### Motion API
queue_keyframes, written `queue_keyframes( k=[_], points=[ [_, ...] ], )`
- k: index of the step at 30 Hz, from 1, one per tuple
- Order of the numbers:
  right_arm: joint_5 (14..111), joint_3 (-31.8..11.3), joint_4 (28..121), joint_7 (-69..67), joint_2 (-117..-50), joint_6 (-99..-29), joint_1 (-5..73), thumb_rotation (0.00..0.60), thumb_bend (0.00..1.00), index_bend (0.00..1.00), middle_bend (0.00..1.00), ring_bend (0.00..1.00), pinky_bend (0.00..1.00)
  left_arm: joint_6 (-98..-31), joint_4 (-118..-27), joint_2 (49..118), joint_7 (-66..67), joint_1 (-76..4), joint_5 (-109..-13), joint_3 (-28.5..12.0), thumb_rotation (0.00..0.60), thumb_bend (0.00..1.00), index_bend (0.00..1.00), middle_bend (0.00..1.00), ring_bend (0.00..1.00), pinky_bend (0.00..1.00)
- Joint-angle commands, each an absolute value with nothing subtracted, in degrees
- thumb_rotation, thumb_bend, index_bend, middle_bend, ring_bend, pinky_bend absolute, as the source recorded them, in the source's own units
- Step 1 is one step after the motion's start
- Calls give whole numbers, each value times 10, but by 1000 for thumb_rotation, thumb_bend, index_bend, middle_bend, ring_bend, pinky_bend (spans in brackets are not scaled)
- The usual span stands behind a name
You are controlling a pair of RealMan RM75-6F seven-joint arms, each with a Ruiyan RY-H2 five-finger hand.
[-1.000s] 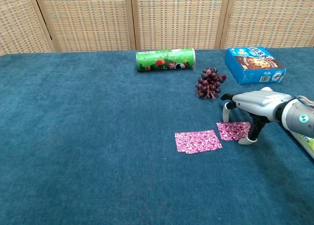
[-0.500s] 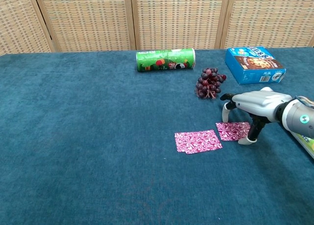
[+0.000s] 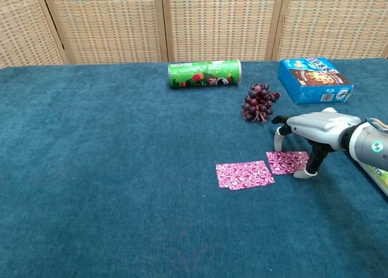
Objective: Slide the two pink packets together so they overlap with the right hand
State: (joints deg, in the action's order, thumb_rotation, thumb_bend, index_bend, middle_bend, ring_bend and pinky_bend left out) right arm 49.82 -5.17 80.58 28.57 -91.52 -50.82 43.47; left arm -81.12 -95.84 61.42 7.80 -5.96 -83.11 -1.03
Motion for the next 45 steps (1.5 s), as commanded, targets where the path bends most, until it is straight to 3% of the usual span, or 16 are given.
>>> queue_keyframes(
  k=[1,22,45],
  points=[
    [498,-52,807,285,-915,-508,435,600,441,605,0,0,0,-811,-958,614,78,-60,-831,-10,600,0,0,0,0,0],
    [493,-59,818,289,-905,-506,440,600,440,605,0,0,0,-810,-960,614,79,-60,-830,-11,600,0,0,0,0,0],
    [458,-82,898,364,-901,-536,486,600,440,605,0,0,0,-809,-960,612,76,-60,-831,-10,600,0,0,0,0,0]
  ],
)
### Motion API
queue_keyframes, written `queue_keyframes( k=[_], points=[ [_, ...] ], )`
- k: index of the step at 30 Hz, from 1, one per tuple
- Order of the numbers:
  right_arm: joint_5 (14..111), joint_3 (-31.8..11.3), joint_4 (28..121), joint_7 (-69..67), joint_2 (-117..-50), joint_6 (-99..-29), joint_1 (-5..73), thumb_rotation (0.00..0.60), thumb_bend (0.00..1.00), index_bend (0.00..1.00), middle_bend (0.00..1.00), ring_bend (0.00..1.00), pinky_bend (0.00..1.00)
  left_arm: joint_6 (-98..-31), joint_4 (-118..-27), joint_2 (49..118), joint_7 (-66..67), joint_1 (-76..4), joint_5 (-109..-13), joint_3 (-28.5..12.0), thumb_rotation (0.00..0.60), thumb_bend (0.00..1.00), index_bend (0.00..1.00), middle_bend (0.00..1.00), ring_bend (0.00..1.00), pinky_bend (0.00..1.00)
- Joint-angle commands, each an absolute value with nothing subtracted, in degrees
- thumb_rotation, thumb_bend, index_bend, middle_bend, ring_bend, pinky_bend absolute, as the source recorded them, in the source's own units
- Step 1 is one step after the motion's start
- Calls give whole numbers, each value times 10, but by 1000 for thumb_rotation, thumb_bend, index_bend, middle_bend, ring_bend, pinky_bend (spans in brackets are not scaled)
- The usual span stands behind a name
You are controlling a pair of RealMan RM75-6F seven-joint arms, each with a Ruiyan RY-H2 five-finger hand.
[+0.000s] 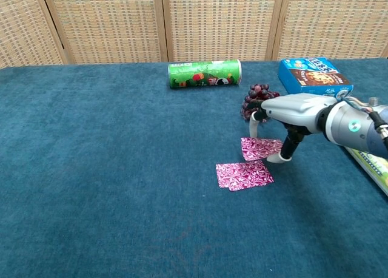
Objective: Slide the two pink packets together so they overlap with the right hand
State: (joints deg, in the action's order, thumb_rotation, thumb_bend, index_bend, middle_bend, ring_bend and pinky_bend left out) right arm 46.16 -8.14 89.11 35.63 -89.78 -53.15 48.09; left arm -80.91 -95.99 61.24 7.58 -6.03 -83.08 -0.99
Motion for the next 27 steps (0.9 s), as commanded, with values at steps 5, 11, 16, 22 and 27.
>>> queue_keyframes(
  k=[5,11,16,22,27],
  points=[
    [439,-81,907,388,-920,-547,498,600,441,605,0,0,0,-809,-959,612,73,-60,-832,-9,600,0,0,0,0,0],
    [412,-78,902,409,-943,-558,509,600,440,605,0,0,0,-807,-959,610,69,-61,-832,-9,600,0,0,0,0,0],
    [400,-75,900,427,-958,-576,513,600,440,605,0,0,0,-806,-959,609,66,-61,-833,-8,600,0,0,0,0,0],
    [392,-72,906,440,-964,-594,514,600,440,605,0,0,0,-805,-958,608,63,-61,-834,-8,600,0,0,0,0,0],
    [392,-65,912,448,-962,-608,509,600,440,605,0,0,0,-805,-958,608,64,-61,-834,-7,600,0,0,0,0,0]
  ],
)
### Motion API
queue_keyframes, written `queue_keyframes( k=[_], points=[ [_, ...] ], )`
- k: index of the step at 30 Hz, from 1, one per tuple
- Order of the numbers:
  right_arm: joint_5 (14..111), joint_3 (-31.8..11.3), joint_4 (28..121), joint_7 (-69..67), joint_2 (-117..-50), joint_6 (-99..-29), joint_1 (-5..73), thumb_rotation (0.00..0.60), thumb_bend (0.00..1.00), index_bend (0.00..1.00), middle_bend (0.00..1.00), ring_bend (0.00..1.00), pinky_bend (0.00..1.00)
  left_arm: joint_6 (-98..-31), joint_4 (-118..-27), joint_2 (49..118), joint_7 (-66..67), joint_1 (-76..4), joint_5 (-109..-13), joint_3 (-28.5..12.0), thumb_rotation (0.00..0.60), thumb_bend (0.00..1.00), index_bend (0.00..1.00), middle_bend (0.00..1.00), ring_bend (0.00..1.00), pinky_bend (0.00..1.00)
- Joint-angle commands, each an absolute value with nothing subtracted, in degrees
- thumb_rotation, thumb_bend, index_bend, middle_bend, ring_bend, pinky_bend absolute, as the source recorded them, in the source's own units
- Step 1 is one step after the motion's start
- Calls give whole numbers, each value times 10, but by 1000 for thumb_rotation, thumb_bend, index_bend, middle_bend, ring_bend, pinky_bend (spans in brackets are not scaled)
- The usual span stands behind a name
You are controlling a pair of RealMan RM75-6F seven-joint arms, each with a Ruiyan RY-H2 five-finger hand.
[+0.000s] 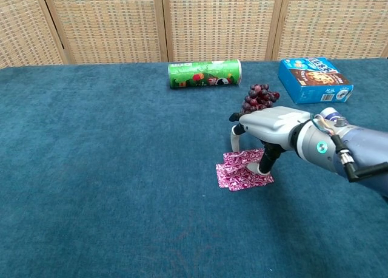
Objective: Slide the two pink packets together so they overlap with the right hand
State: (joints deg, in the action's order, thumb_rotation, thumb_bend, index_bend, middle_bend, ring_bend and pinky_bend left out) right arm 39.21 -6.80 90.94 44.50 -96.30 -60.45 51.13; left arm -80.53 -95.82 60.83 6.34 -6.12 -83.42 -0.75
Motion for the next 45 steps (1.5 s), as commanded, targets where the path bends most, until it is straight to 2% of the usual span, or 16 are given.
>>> queue_keyframes(
  k=[1,14,21,24,27,30,45],
  points=[
    [392,-64,915,448,-961,-610,508,600,440,605,0,0,0,-805,-958,608,64,-61,-834,-7,600,0,0,0,0,0],
    [394,-59,920,443,-965,-614,499,600,430,601,0,0,0,-807,-959,610,67,-61,-833,-8,600,0,0,0,0,0],
    [391,-61,915,441,-965,-612,497,600,379,455,0,0,0,-805,-959,608,64,-61,-834,-7,600,0,0,0,0,0],
    [391,-62,916,440,-965,-611,497,600,348,432,0,0,0,-805,-959,608,63,-61,-834,-7,600,0,0,0,0,0],
    [389,-63,916,441,-966,-610,498,600,323,425,0,0,0,-805,-959,608,63,-61,-834,-7,600,0,0,0,0,0],
    [387,-64,916,442,-966,-611,498,600,255,425,0,0,0,-805,-959,608,64,-61,-834,-7,600,0,0,0,0,0],
    [381,-72,904,444,-975,-614,500,600,248,414,0,0,0,-805,-959,607,62,-61,-834,-7,600,0,0,0,0,0]
  ],
)
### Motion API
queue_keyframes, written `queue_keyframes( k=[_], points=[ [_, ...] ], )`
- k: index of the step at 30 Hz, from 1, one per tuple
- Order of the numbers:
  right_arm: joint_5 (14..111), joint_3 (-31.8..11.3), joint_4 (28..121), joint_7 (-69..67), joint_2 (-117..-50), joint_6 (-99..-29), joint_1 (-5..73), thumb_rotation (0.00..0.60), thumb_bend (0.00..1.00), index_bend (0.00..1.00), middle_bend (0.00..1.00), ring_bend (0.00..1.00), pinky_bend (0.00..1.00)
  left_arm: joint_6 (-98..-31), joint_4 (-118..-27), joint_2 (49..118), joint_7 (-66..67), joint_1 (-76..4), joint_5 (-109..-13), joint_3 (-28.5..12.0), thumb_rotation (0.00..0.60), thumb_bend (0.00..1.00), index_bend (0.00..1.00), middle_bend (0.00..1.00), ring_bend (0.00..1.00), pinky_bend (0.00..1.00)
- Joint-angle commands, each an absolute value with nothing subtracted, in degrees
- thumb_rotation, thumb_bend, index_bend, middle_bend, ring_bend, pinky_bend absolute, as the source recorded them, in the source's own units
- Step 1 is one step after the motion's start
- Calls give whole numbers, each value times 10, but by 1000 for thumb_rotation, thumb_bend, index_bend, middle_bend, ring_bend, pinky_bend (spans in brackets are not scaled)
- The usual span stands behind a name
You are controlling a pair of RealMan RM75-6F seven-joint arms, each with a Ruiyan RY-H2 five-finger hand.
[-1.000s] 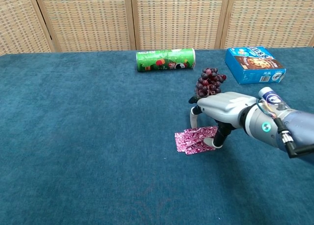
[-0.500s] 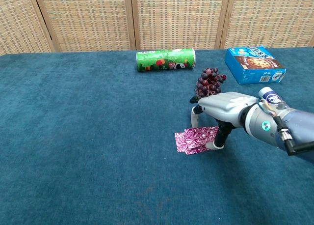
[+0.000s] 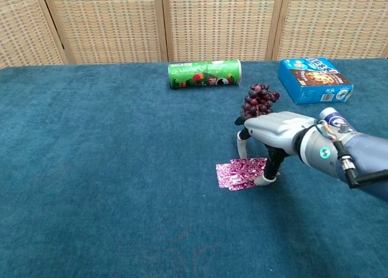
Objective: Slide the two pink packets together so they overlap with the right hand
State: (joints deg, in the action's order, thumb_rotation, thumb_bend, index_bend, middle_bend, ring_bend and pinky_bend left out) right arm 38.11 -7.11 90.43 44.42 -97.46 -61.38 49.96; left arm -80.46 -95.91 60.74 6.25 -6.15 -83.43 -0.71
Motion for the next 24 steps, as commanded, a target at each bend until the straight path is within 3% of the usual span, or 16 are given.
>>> queue_keyframes(
  k=[1,13,24],
  points=[
    [380,-72,904,445,-975,-614,500,600,249,413,0,0,0,-805,-959,607,62,-61,-834,-7,600,0,0,0,0,0],
    [376,-72,908,453,-975,-615,502,600,240,320,0,0,0,-804,-959,607,61,-62,-835,-7,600,0,0,0,0,0],
    [377,-71,915,456,-973,-617,502,600,234,299,0,0,0,-805,-959,607,61,-61,-835,-7,600,0,0,0,0,0]
  ],
)
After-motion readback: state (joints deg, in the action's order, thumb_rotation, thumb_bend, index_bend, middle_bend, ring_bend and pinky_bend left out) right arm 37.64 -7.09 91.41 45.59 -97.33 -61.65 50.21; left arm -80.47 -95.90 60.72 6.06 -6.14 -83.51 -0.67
